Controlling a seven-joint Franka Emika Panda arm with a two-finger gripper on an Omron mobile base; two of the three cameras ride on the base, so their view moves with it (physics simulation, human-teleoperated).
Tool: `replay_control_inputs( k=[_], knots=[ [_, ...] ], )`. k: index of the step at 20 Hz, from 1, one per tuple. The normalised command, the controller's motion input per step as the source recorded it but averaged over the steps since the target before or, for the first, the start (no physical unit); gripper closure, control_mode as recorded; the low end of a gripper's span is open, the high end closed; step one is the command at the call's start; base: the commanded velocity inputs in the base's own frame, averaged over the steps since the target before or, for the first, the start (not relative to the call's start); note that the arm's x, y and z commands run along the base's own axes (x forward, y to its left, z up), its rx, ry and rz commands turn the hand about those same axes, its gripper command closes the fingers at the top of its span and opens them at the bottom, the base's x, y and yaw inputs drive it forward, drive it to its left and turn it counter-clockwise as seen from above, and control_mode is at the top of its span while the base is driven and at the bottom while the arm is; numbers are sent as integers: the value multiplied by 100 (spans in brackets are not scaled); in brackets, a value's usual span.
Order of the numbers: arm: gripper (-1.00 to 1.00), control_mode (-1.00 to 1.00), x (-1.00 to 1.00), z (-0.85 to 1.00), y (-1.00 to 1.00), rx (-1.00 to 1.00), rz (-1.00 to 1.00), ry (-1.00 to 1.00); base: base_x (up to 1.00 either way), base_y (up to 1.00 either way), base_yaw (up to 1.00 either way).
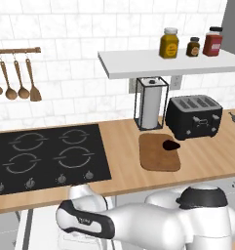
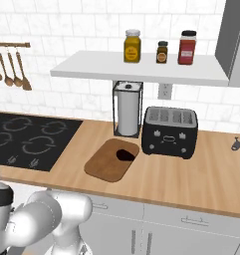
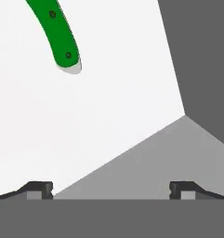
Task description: Place the appropriate cutting tool for cutting the avocado skin on the cutting board.
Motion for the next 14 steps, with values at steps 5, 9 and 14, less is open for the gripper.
replay_control_inputs(
  k=[5,9,14],
  knots=[
    [-100,-100,50,0,5,0,19,-19,0,0,0],
    [-100,-100,39,-5,3,0,16,-22,0,0,0],
    [-100,-100,36,-17,5,0,13,-12,0,0,0]
  ],
)
